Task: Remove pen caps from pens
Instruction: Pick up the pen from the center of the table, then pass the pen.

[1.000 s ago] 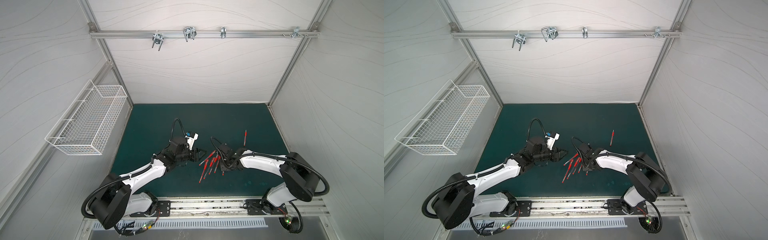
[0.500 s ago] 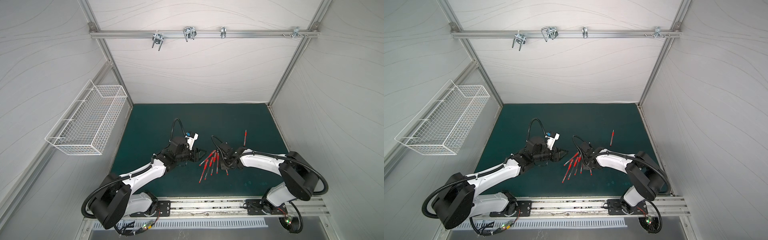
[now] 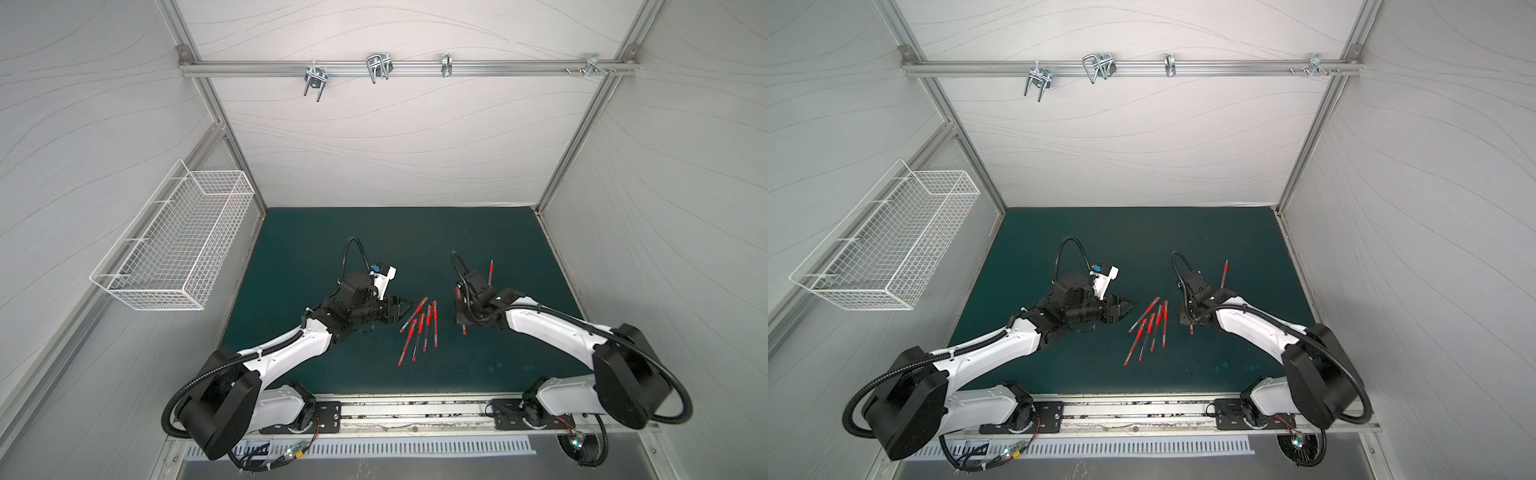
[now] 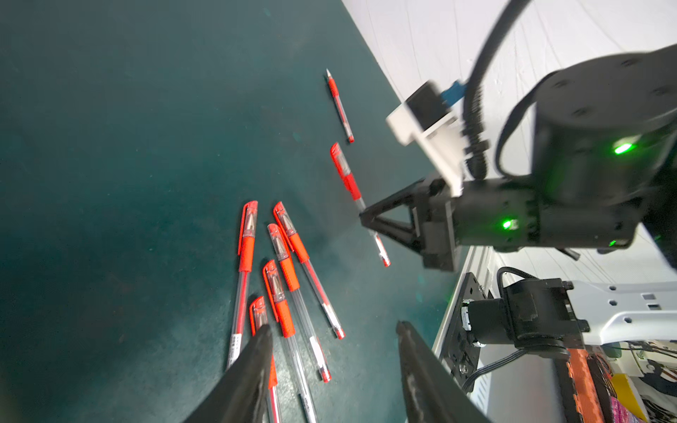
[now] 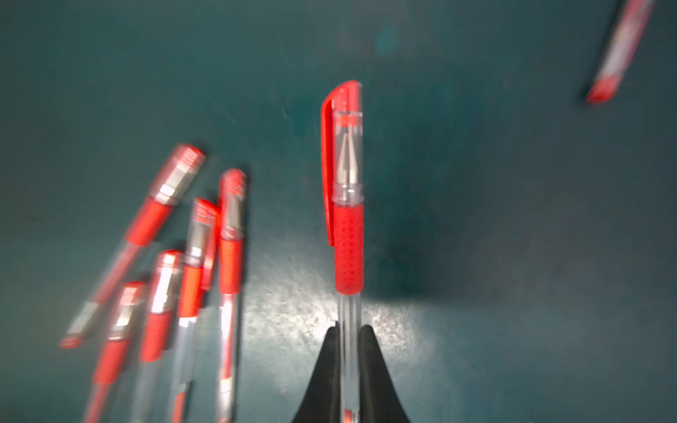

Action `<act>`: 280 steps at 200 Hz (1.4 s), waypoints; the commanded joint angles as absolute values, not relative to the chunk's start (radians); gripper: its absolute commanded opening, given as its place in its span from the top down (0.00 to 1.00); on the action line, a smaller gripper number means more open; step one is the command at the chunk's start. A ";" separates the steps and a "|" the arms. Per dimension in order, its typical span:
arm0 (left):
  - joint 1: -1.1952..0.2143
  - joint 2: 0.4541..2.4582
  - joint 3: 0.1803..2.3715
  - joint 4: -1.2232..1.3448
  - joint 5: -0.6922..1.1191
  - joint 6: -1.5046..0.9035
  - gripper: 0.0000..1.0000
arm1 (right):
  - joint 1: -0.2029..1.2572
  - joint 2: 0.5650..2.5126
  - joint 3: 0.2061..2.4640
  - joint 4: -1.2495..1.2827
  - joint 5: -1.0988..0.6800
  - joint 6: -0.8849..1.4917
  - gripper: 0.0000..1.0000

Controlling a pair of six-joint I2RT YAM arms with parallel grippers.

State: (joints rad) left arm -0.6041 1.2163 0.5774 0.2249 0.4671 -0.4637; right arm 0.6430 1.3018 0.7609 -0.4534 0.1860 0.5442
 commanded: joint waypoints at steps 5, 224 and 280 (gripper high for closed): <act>-0.607 1.163 0.582 0.282 0.457 -0.488 0.42 | 0.614 1.194 0.800 -0.406 0.109 0.432 0.97; -0.607 1.030 0.454 0.521 0.482 -0.512 0.44 | 0.793 1.076 0.540 0.237 -0.322 0.067 1.00; -0.607 1.019 0.440 0.548 0.482 -0.534 0.50 | 0.842 1.123 0.561 0.223 -0.295 0.016 1.00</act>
State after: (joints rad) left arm -0.6041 1.0378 0.4339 0.4847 0.4797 -0.5240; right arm 0.8257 1.1065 0.5369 0.2085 -0.3111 0.0692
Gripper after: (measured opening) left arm 0.505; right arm 0.102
